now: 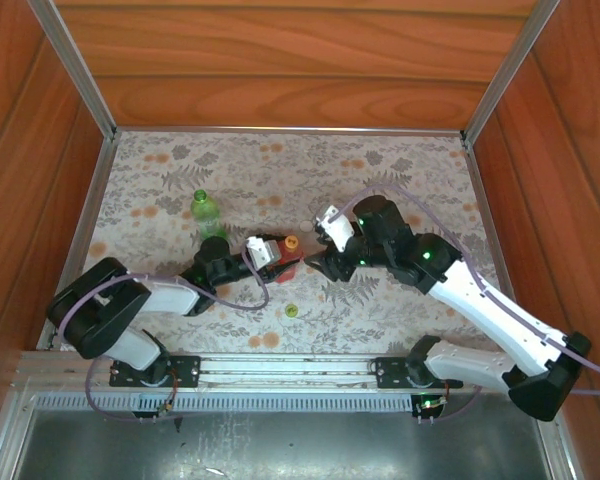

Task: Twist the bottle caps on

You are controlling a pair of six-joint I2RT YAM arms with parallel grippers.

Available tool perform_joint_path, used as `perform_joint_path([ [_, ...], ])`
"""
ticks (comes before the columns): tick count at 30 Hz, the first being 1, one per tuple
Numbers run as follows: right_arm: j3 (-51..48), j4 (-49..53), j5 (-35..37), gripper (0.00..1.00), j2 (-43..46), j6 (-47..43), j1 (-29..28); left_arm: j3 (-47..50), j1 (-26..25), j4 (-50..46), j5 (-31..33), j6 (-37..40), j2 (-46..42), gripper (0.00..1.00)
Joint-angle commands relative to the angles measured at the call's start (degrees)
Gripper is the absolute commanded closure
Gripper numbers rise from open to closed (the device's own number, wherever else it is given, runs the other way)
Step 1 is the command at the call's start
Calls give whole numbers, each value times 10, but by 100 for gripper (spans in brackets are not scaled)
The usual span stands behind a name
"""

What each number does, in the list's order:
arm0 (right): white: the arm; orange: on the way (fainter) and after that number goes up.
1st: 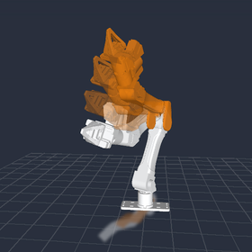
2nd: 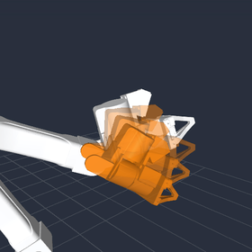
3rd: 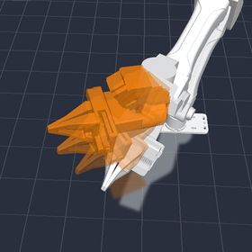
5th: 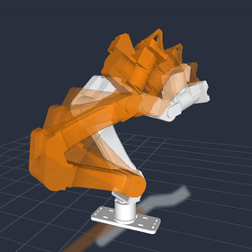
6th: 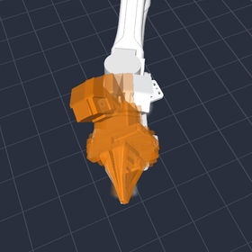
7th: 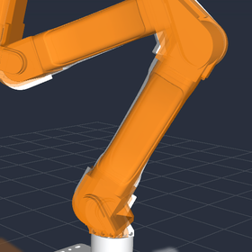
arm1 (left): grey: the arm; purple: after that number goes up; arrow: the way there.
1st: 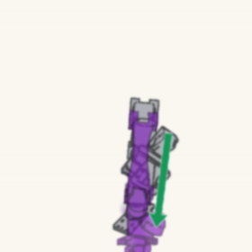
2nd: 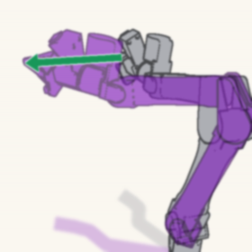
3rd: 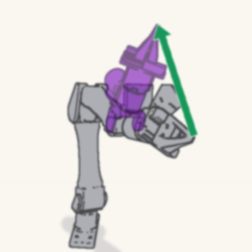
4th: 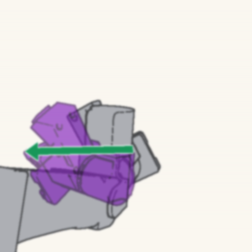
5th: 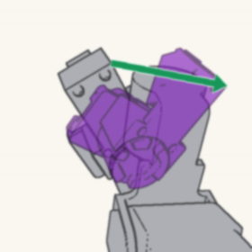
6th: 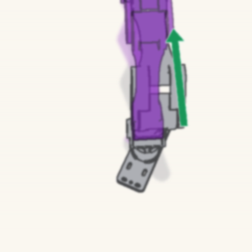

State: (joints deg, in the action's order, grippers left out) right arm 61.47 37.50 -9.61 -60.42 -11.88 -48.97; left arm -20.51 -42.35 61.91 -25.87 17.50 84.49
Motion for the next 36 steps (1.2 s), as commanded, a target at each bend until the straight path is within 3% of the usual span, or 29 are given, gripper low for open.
perform_joint_path([
  [1,17,83,31,41,2,-268,-37,9,-6,-97,27,94,-30,41],
  [5,50,108,76,41,-39,-378,-64,14,-6,-115,20,120,-43,41],
  [11,101,98,87,52,-100,-422,-72,19,-8,-119,9,135,-42,41],
  [24,153,107,59,56,-170,-459,-71,17,-8,-122,-2,127,-42,41],
  [36,177,128,77,60,-206,-471,-71,15,-9,-123,-4,121,-45,41],
])
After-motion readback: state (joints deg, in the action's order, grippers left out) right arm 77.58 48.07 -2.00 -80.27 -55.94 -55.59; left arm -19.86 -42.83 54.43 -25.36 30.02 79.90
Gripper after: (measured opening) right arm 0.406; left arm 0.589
